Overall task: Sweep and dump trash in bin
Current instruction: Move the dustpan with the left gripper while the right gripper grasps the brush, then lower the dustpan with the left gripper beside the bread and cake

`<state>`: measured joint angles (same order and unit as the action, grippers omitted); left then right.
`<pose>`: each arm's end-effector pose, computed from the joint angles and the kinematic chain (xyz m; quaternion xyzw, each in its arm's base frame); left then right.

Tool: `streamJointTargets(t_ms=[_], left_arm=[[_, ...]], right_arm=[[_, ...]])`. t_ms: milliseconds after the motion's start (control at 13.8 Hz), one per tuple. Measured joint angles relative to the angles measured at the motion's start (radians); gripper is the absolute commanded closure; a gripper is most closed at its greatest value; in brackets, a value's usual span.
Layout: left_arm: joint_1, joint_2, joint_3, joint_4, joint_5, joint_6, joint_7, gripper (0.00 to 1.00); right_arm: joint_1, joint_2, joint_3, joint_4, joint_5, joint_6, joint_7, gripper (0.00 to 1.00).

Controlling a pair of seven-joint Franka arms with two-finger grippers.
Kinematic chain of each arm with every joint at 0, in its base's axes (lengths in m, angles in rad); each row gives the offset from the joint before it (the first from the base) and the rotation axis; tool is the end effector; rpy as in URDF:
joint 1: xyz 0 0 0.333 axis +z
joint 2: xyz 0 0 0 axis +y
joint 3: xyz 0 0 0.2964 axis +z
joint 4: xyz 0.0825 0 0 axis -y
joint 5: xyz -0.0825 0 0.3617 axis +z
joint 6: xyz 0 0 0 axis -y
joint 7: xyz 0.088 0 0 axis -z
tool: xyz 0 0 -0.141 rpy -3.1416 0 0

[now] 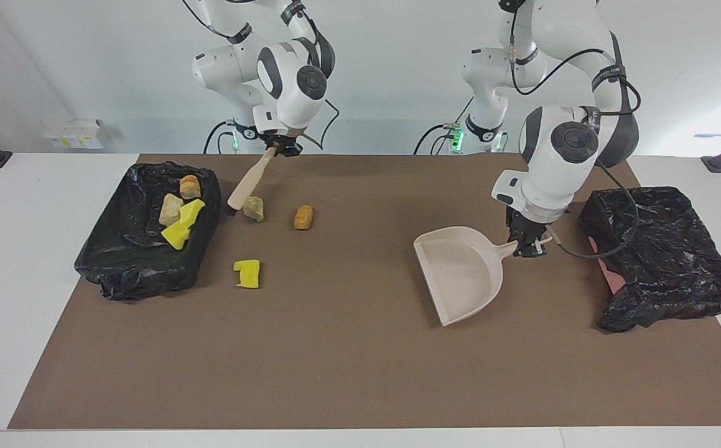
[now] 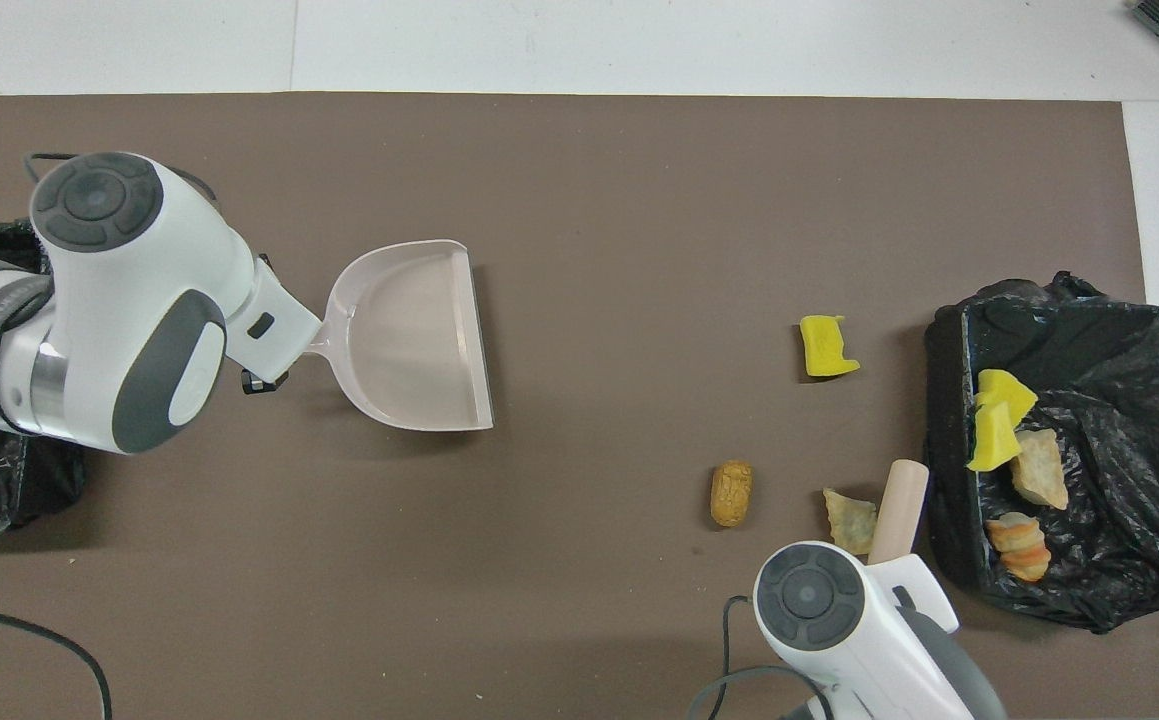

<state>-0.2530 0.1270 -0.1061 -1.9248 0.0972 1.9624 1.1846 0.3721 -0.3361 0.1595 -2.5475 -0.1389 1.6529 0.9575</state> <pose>0.5218 -0.1847 0.3747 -0.7011 0.7108 0.0554 0.0165 0.2868 0.1434 0.3245 0.9376 -0.1892 -0.1442 0.2535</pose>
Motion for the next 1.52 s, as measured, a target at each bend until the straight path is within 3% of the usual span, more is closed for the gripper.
streamJointTargets(t_ms=[435,870,1160,1523], left_arm=[[-0.141,-0.063,-0.001,-0.169,0.000,0.114,-0.078,1.00],[-0.222,-0.086,-0.002,-0.216,0.000,0.166,-0.092,1.00],[-0.252,-0.099,-0.002,-0.254,0.000,0.213,-0.110,1.00],[-0.259,-0.099,-0.001,-0.296,0.000,0.283,-0.136,1.00]], right_arm=[[-0.001,0.000,0.002,-0.070,0.103,0.129,-0.085,1.00],[-0.015,0.011,0.002,-0.047,0.282,0.208,-0.334,1.00],[-0.016,0.078,0.002,0.031,0.412,0.260,-0.349,1.00],[0.058,0.237,0.006,0.177,0.526,0.331,-0.360,1.00]])
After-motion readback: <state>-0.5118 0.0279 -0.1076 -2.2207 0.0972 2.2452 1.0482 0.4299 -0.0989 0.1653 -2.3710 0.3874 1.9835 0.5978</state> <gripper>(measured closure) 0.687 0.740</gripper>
